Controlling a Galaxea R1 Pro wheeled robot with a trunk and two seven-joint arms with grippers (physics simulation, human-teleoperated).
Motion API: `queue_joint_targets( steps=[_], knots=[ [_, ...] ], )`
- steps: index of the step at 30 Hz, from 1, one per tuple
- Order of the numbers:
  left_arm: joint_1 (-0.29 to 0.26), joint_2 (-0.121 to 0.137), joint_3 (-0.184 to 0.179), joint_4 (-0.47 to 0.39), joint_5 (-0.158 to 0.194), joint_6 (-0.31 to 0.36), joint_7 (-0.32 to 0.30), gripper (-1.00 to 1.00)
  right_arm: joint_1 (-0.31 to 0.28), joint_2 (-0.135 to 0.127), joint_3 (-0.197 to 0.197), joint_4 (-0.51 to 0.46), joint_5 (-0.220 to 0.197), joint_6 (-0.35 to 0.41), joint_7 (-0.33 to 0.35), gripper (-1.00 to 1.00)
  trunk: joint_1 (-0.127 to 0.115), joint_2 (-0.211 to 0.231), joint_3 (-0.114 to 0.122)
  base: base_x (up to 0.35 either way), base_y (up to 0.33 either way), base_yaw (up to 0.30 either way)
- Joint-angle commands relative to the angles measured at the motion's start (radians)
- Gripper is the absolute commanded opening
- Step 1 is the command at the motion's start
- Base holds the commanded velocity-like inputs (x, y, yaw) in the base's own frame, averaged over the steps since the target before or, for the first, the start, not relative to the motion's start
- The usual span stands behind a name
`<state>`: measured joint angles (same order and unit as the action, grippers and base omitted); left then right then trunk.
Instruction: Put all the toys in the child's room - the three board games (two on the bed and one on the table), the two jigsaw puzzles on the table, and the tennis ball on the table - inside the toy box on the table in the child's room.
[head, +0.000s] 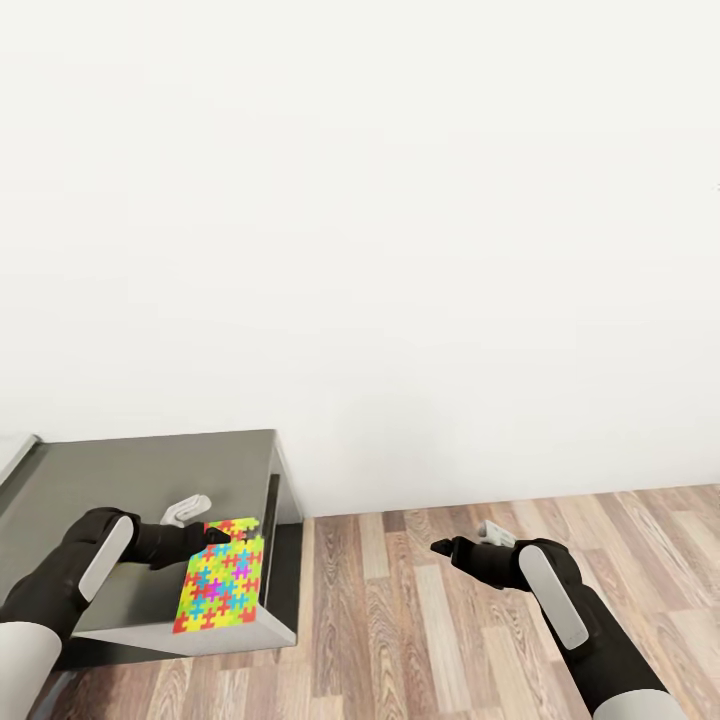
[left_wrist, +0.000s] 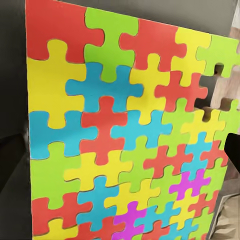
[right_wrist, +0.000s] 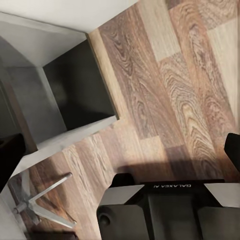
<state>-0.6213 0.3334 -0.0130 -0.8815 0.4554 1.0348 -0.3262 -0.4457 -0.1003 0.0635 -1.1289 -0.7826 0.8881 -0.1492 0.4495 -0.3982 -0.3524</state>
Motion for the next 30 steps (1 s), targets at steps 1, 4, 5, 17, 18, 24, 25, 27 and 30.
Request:
queue_joint_targets(
  steps=[1, 4, 5, 17, 18, 24, 25, 27, 30],
  knots=[
    [-0.001, 0.001, -0.001, -0.001, -0.007, 0.002, -0.008, 1.00, -0.001, -0.001, 0.002, -0.001, -0.010, 0.002, -0.010, 1.00, 0.001, -0.002, -0.002, 0.000, -0.061, 0.000],
    [0.000, 0.001, -0.001, -0.001, -0.007, 0.002, -0.008, 1.00, -0.001, -0.001, 0.002, -0.001, -0.010, 0.002, -0.010, 1.00, 0.001, -0.002, -0.002, 0.000, -0.060, 0.000],
    [-0.001, 0.001, -0.001, -0.001, -0.007, 0.002, -0.008, 1.00, -0.001, -0.001, 0.002, -0.002, -0.010, 0.002, -0.010, 1.00, 0.001, -0.002, -0.002, 0.000, -0.155, 0.000],
    [-0.001, 0.001, -0.001, -0.001, -0.007, 0.002, -0.008, 1.00, -0.001, -0.001, 0.002, -0.002, -0.010, 0.002, -0.010, 1.00, 0.001, -0.002, -0.002, 0.000, -0.078, 0.000],
    [-0.001, 0.001, -0.001, -0.001, -0.007, 0.002, -0.008, 1.00, -0.001, -0.001, 0.002, -0.002, -0.010, 0.002, -0.010, 1.00, 0.001, -0.002, -0.002, 0.000, -0.002, 0.000],
    [-0.001, 0.001, -0.001, -0.001, -0.007, 0.002, -0.008, 1.00, -0.001, -0.001, 0.002, -0.002, -0.010, 0.002, -0.010, 1.00, 0.001, -0.002, -0.002, 0.000, 0.000, 0.000],
    [-0.001, 0.001, -0.001, -0.001, -0.007, 0.002, -0.008, 1.00, -0.001, -0.001, 0.002, -0.002, -0.009, 0.002, -0.010, 1.00, 0.001, -0.002, -0.002, 0.000, 0.000, 0.000],
    [-0.001, 0.001, -0.001, -0.001, -0.007, 0.002, -0.008, 1.00, -0.001, -0.001, 0.002, -0.002, -0.009, 0.002, -0.010, 1.00, 0.001, -0.002, -0.002, 0.000, -0.017, 0.000],
    [-0.001, 0.001, -0.001, -0.001, -0.007, 0.002, -0.008, 1.00, -0.001, -0.001, 0.002, -0.002, -0.010, 0.002, -0.010, 1.00, 0.001, -0.002, -0.002, 0.000, -0.148, 0.000]
  ],
)
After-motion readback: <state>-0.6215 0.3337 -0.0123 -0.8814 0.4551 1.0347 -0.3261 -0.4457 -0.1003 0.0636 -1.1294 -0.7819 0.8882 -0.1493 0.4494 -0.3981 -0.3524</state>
